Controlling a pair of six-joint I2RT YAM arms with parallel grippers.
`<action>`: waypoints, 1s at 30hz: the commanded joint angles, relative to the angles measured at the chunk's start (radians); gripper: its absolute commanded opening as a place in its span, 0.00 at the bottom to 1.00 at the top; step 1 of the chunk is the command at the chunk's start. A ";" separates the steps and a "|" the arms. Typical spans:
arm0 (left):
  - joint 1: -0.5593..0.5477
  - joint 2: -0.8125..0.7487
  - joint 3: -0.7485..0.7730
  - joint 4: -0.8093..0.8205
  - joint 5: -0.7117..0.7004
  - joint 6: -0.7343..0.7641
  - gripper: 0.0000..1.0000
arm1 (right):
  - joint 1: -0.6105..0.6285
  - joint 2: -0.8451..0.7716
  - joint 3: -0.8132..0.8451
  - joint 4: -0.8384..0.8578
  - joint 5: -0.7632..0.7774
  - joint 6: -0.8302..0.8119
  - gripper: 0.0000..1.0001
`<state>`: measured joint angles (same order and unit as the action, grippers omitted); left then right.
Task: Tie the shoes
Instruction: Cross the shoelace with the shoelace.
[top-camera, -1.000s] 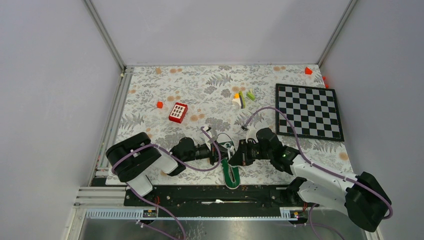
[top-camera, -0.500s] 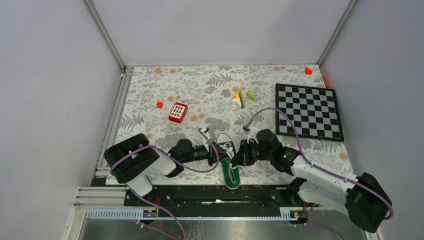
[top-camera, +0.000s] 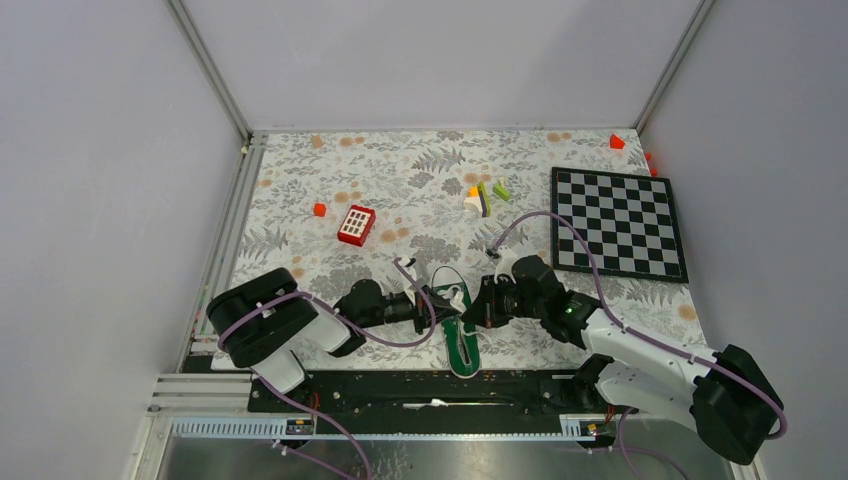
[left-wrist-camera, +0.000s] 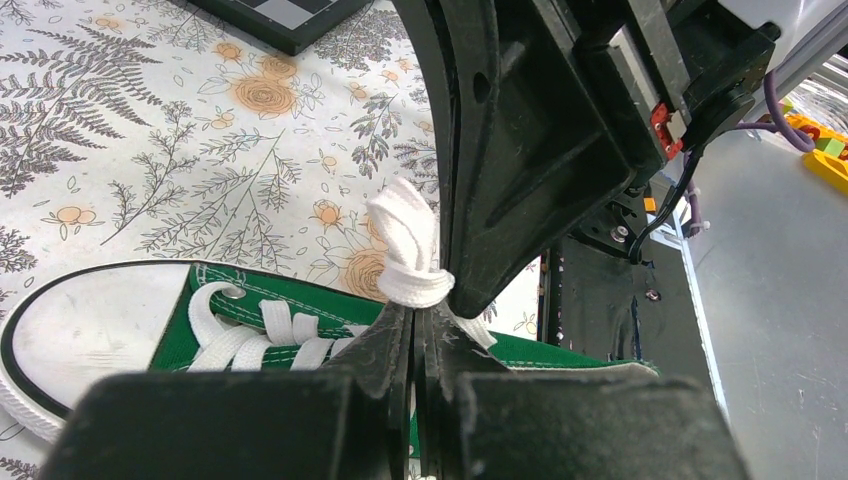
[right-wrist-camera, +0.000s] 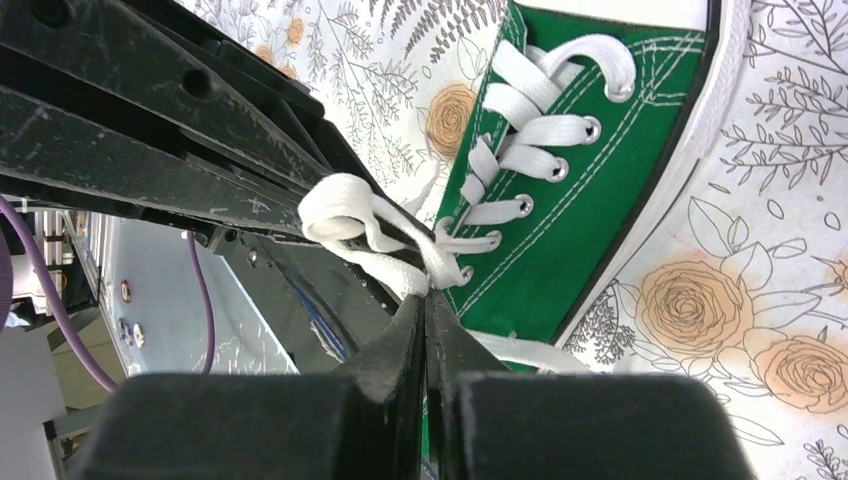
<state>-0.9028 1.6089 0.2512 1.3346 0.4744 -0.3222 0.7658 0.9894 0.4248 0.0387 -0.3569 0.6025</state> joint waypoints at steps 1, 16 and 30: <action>-0.002 -0.034 -0.015 0.087 0.006 0.000 0.00 | 0.007 0.013 0.049 0.051 0.006 -0.005 0.00; 0.004 -0.043 -0.021 0.086 0.011 0.000 0.00 | 0.007 0.059 0.065 0.089 -0.046 0.001 0.08; 0.005 -0.041 -0.019 0.082 0.012 -0.002 0.00 | -0.046 -0.019 0.060 0.044 -0.106 -0.039 0.28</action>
<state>-0.8997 1.5902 0.2256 1.3411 0.4709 -0.3222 0.7559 0.9840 0.4618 0.0570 -0.3969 0.5743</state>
